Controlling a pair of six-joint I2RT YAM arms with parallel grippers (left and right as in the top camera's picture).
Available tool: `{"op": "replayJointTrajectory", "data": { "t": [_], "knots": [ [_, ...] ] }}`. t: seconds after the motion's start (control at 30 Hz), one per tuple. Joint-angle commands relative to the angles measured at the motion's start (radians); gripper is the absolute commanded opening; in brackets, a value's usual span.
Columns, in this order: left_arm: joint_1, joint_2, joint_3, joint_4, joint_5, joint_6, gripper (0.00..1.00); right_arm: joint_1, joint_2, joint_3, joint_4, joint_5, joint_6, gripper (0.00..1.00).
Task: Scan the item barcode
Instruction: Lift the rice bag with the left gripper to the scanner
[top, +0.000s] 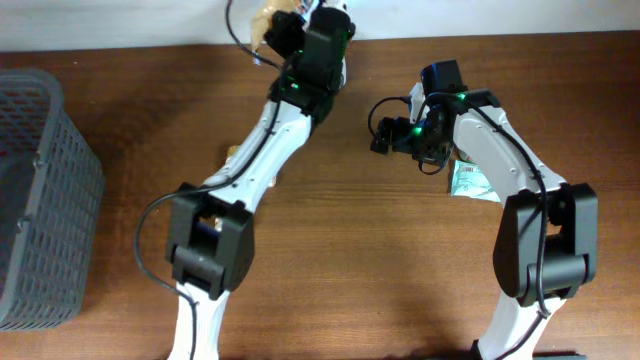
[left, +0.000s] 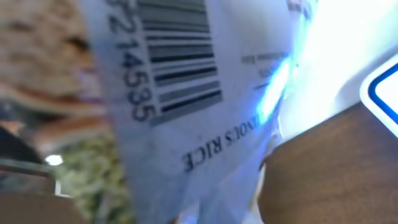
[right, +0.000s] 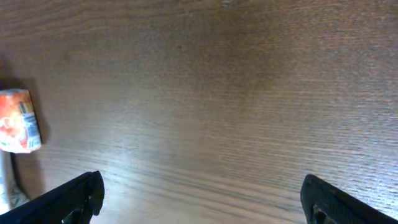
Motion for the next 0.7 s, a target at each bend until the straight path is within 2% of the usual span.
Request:
{"op": "replayJointTrajectory", "data": {
  "t": [0.0,0.27,0.67],
  "knots": [
    [0.001,0.050,0.021,0.106,-0.034,0.132,0.00,-0.001,0.012,-0.001,-0.002,0.048,0.005,0.98],
    [-0.025,0.179,0.021,0.248,-0.032,0.173,0.00,-0.001,0.012,-0.001,-0.001,0.074,0.005,0.98],
    [-0.031,0.226,0.021,0.292,-0.055,0.172,0.00,-0.001,0.012,-0.001,-0.007,0.074,0.005,0.99]
  ]
}}
